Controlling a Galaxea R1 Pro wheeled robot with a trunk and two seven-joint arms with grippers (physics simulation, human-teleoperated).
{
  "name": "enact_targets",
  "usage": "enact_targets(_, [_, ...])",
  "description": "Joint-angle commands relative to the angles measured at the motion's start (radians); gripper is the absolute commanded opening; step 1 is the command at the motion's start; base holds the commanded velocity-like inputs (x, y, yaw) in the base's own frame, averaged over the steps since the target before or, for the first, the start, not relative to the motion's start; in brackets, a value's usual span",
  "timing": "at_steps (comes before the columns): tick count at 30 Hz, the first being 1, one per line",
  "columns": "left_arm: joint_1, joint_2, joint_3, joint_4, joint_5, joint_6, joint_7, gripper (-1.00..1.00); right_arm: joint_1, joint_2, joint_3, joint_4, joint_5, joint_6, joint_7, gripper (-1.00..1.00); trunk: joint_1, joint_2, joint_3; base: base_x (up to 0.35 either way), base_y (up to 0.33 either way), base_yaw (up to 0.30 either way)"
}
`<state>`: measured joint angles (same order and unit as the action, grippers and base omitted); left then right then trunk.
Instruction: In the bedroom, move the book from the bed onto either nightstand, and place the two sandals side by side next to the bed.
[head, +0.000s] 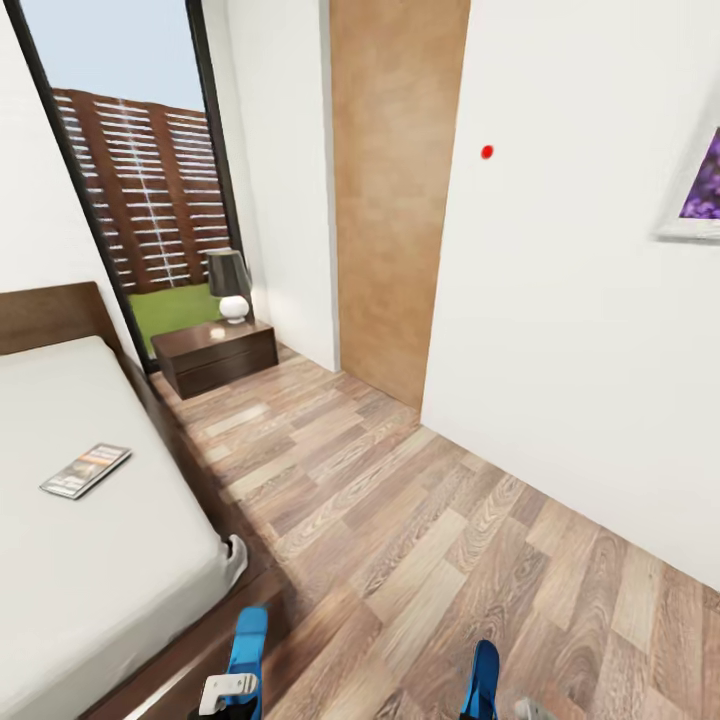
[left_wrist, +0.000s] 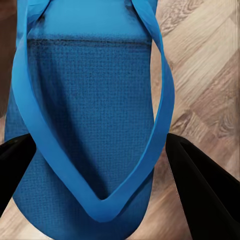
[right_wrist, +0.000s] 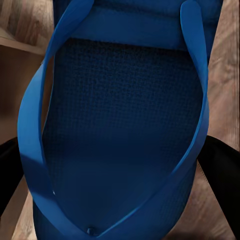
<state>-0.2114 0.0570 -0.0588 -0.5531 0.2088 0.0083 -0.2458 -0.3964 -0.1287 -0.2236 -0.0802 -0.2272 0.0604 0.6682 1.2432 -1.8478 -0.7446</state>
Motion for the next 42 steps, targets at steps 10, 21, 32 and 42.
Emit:
enact_targets(10, [0.0, 0.001, -0.005, 0.0, 0.01, 0.001, 0.0, -1.0, -0.001, 0.0, 0.0, 0.0, -0.009, 0.006, 0.004, -1.0, 0.0, 0.0, 0.006, 0.0, 0.0, -0.286])
enact_targets(21, [0.0, 0.001, -0.005, -0.001, 0.01, 0.001, 0.0, -1.0, -0.001, 0.0, 0.0, 0.0, -0.008, 0.006, 0.004, -1.0, 0.0, 0.0, 0.013, 0.0, 0.0, -0.287])
enact_targets(32, [0.0, 0.001, -0.006, -0.001, 0.01, 0.001, 0.0, -1.0, -0.001, 0.0, 0.0, 0.0, -0.007, 0.006, 0.004, -1.0, 0.0, 0.0, 0.014, 0.0, 0.0, -0.298])
enact_targets(42, [0.0, 0.001, -0.006, -0.001, 0.01, 0.001, 0.0, -1.0, 0.0, 0.0, 0.0, 0.0, -0.007, 0.006, 0.004, -1.0, 0.0, 0.0, 0.014, 0.0, 0.0, -0.3])
